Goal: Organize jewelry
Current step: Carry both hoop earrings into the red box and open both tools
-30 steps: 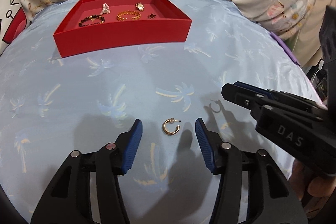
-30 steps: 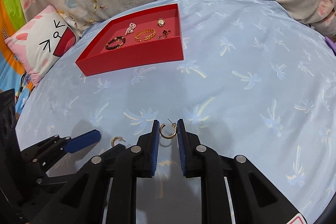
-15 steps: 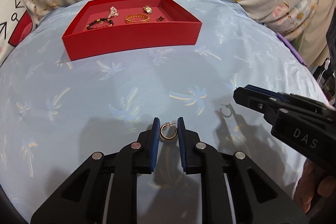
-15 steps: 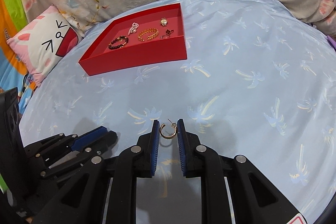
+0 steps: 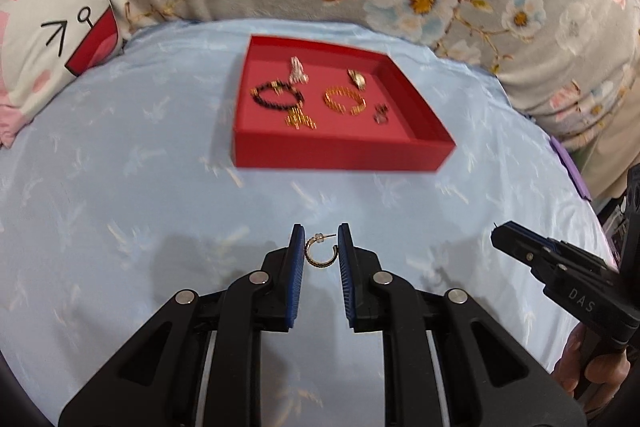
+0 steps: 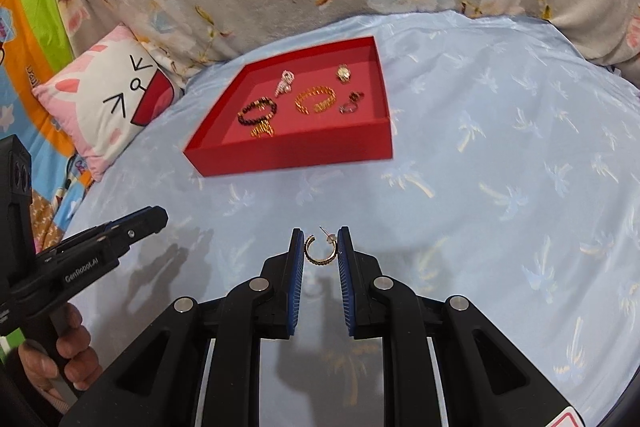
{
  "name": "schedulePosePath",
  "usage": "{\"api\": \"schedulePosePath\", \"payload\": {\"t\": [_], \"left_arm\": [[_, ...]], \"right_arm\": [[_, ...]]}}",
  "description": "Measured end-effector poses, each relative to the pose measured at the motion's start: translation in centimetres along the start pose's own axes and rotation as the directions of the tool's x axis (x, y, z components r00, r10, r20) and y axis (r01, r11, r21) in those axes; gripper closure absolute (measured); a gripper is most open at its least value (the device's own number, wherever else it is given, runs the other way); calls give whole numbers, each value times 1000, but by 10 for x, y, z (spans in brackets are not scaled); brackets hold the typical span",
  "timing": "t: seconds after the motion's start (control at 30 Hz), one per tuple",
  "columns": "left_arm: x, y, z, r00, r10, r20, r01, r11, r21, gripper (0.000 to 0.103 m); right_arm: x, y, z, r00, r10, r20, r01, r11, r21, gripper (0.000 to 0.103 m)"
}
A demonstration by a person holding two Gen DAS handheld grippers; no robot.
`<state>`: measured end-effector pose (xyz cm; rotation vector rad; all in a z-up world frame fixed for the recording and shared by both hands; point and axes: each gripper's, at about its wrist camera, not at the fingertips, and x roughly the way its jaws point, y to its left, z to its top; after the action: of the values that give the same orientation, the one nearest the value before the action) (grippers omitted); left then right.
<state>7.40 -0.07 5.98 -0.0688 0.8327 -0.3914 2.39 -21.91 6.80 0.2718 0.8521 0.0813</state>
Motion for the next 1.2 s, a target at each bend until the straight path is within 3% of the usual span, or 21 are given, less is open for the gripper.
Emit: {"api": "schedulePosePath", "payload": {"t": [0.3, 0.5, 0.73, 1.2], "left_arm": [[13, 4, 77, 995, -12, 98, 11, 1000, 6, 87], [56, 0, 109, 997, -8, 81, 6, 1000, 23, 87], [108, 7, 111, 1000, 8, 11, -8, 1000, -1, 87], [134, 6, 107, 999, 35, -21, -35, 999, 5, 87]], "right_arm": [[29, 16, 70, 998, 14, 60, -11, 999, -48, 88], [75, 20, 104, 999, 5, 40, -3, 999, -53, 88], [120, 14, 117, 1000, -11, -2, 11, 999, -41, 88], [151, 8, 116, 999, -17, -36, 15, 999, -42, 87]]}}
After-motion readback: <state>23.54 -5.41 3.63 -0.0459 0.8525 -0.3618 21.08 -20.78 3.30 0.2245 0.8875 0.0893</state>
